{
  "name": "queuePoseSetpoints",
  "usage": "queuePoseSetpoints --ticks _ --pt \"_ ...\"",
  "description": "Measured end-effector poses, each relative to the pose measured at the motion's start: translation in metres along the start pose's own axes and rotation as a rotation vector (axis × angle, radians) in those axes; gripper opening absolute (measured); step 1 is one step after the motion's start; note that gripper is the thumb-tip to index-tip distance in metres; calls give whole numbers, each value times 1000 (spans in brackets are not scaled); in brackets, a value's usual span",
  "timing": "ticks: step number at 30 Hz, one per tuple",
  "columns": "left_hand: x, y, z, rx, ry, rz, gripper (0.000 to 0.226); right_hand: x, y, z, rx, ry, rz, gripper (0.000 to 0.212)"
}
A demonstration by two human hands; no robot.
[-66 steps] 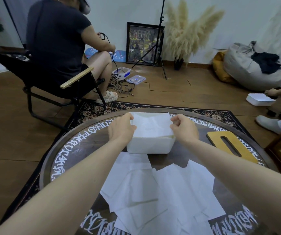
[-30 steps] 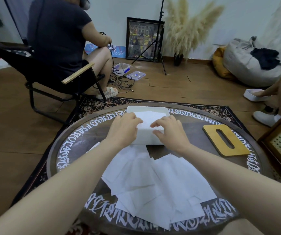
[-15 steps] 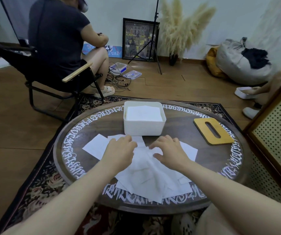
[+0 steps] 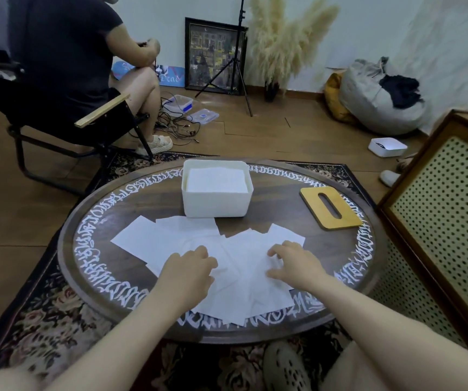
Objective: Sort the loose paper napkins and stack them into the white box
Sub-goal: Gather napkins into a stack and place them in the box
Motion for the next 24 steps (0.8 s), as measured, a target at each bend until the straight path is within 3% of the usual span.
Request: queuePoseSetpoints --ticks 6,12,19,24 --pt "-1 3 9 55 3 -2 36 -3 9 9 68 92 119 71" --pt "0 7 19 126 56 -13 33 2 8 9 74 231 145 63" --pt "-1 8 24 111 70 2 31 15 0 1 -120 -53 51 52" --pt "-5 9 25 103 67 3 31 20 -4 -2 -193 -29 20 48"
Point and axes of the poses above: each hand's wrist, its own y-axis towards the middle knuckle, its own z-axis out of the palm, x = y × z, the point moved 5 cm from there along y, towards the middle knuckle, and after that the axes turned 13 degrees about -y, right-handed, at the moved point
